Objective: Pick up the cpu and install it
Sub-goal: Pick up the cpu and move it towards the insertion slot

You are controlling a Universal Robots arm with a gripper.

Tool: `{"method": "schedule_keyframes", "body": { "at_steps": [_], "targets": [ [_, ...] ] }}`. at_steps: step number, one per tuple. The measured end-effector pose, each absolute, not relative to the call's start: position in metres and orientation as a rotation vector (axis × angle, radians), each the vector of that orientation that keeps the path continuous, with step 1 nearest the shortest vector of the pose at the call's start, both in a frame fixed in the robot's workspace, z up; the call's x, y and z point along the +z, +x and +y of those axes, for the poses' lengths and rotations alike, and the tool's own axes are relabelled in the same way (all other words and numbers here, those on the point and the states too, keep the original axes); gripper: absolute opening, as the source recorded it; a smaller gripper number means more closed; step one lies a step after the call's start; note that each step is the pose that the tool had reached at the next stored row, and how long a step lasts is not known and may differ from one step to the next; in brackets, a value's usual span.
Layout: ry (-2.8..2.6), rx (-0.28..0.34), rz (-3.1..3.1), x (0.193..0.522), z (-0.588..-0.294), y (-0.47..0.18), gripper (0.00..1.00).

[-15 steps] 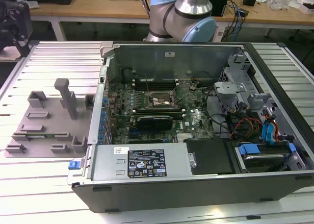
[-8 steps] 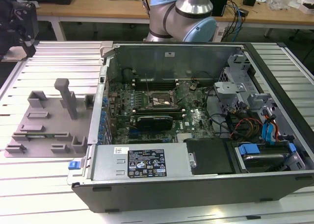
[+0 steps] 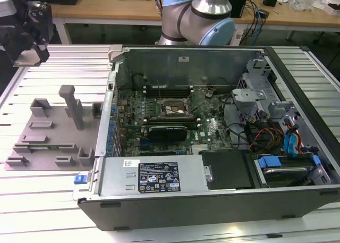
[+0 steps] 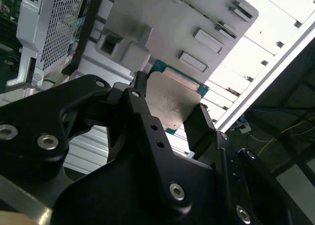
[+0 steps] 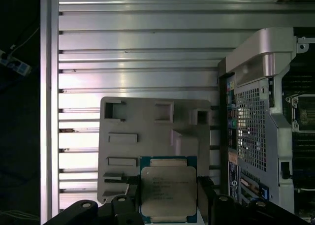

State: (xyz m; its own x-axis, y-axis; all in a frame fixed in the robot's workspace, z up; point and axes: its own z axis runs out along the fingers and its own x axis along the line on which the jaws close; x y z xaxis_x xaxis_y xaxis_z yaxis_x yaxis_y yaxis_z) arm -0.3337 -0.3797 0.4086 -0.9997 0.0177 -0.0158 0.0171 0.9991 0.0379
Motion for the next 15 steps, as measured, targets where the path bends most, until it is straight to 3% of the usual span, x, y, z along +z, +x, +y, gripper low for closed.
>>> {"method": "schedule_keyframes", "body": {
  "at_steps": [15],
  "targets": [
    [0.027,0.059,3.125,0.409,-0.38,-0.278,0.55]
  ]
}}
